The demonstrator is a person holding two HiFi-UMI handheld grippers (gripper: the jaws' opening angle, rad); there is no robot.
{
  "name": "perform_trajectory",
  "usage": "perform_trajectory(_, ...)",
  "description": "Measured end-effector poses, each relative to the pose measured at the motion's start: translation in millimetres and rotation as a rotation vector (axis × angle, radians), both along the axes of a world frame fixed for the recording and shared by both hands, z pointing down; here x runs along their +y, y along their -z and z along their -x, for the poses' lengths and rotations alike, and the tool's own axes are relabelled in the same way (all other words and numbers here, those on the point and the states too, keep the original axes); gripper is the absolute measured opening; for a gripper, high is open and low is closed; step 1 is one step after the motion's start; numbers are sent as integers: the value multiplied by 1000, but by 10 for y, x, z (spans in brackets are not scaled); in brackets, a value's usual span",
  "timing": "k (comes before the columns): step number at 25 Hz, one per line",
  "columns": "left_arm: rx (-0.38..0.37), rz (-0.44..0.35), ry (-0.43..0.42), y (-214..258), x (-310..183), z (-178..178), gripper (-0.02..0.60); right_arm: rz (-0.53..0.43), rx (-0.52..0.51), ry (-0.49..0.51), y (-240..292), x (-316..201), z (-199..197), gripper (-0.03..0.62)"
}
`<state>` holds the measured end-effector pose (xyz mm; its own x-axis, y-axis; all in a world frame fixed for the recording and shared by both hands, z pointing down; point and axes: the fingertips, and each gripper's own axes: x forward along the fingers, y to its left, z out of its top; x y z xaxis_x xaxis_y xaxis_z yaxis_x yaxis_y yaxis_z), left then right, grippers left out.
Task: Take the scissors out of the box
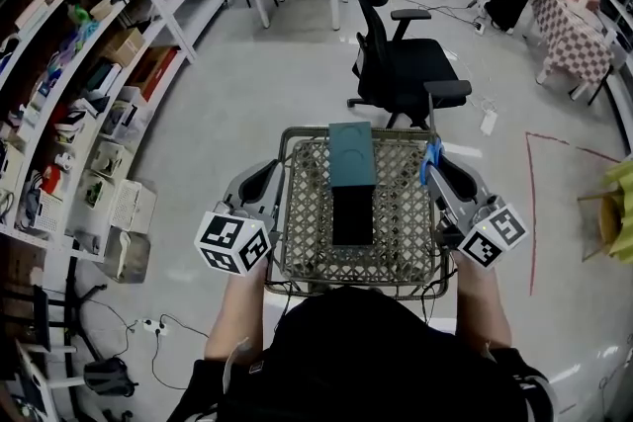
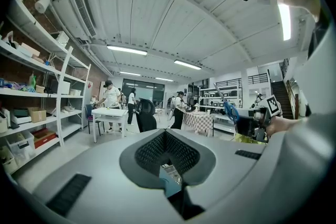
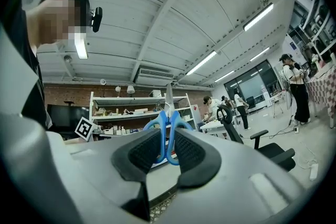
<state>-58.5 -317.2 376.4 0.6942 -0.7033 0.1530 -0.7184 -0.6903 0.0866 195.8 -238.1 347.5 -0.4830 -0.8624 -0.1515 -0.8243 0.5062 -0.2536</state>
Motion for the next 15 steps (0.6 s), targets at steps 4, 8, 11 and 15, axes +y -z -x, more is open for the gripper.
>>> perform_trajectory(4,-3,1,-1,19,-1,-9,6,-2,-9,2,41,-10,-1,95)
perform_trajectory(8,-5,9,-2,-31,2,12,6,3,-13,3,13,-14,28,95)
perform_trajectory(11,-7,16,-3,-54,-4,24,6,9,-11,4,-2,-27,47,95)
perform_trajectory(15,-8,21,-5,-73,-7,17,6,18,-14,9,-19,-43,57,95)
